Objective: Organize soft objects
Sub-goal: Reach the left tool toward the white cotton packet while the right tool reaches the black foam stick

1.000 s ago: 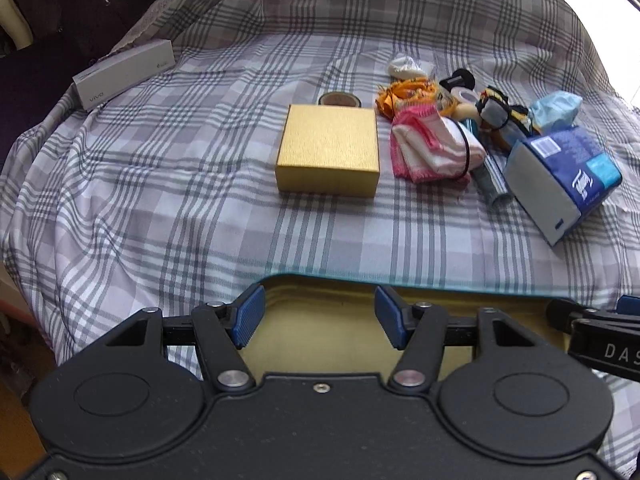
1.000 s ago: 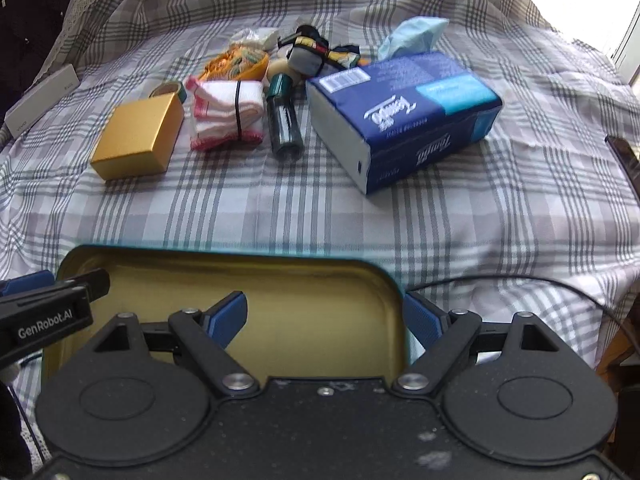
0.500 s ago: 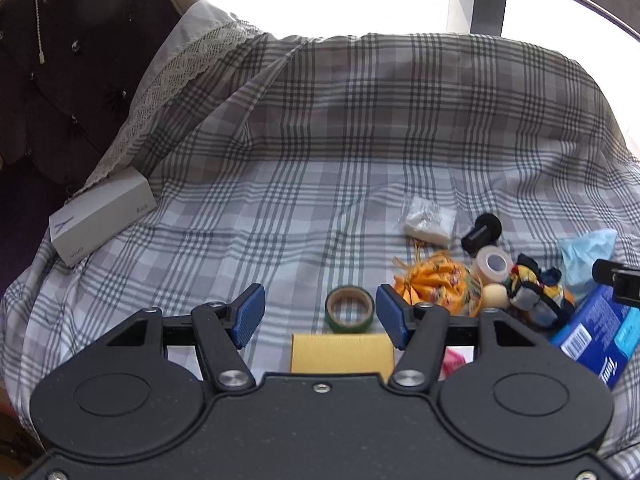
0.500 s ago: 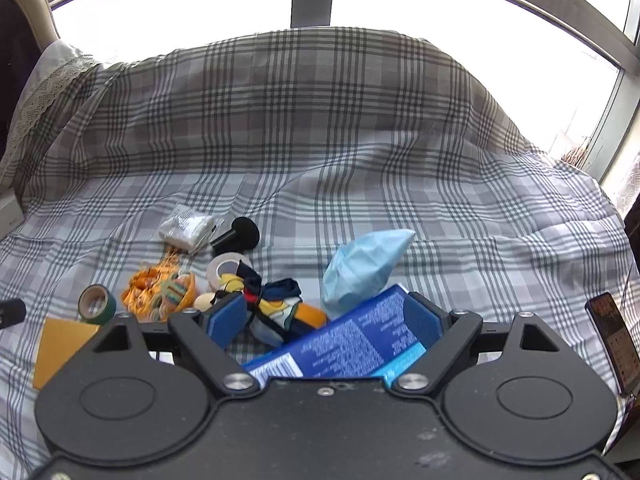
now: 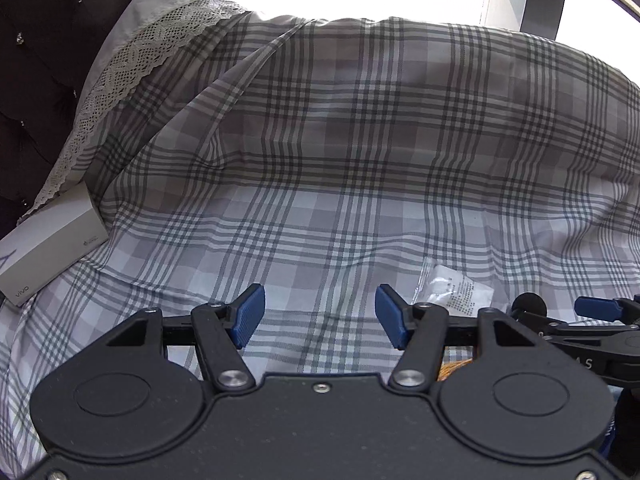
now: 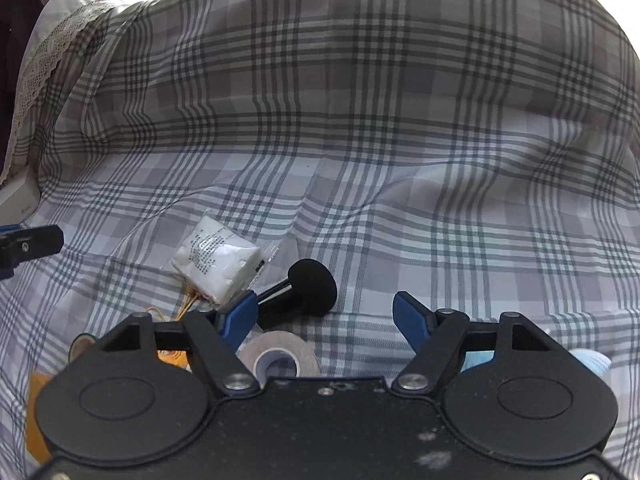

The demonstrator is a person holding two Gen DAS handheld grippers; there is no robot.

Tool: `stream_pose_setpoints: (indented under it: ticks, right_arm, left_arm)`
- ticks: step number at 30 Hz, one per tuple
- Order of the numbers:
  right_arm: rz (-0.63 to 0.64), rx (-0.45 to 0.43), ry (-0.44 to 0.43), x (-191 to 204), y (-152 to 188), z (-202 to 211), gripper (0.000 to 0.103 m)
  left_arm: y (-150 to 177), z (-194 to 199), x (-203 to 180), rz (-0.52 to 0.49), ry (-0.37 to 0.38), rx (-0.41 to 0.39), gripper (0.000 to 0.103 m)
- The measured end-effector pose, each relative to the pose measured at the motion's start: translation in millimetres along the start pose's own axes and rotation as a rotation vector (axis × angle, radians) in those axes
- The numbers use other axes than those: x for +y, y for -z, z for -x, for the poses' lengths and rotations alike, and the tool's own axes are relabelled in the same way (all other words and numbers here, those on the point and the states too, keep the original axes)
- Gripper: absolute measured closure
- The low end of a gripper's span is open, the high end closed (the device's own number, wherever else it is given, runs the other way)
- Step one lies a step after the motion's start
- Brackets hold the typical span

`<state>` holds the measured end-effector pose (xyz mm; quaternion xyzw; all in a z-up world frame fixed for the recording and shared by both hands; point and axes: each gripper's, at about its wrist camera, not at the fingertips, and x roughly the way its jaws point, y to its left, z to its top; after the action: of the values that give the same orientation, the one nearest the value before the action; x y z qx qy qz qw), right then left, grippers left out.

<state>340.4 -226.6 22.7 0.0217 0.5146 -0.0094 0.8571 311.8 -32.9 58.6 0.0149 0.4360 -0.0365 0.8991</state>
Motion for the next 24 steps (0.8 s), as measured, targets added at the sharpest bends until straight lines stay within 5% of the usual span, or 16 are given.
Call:
stream_pose_setpoints:
  ticks: [3, 11, 15, 19, 24]
  right_arm:
    - [0.073, -0.049, 0.042, 6, 0, -18, 0.03]
    - [0.128, 0.02, -0.015, 10, -5, -51, 0.03]
    - [0.105, 0.022, -0.014, 8, -5, -59, 0.022]
    - [0.087, 0.045, -0.036, 7, -7, -65, 0.001]
    - [0.088, 0.051, -0.033, 9, -8, -68, 0.0]
  left_arm:
    - [-4, -11, -2, -0.003, 0.0, 0.001, 0.046]
    - [-13, -27, -8, -0.011, 0.022, -0.036, 0.046]
    - [-15, -35, -9, -0.006, 0.035, -0.026, 0.046]
    - [-16, -37, -13, -0.01, 0.026, -0.042, 0.046]
    - [-18, -34, -18, -0.047, 0.003, -0.089, 0.045]
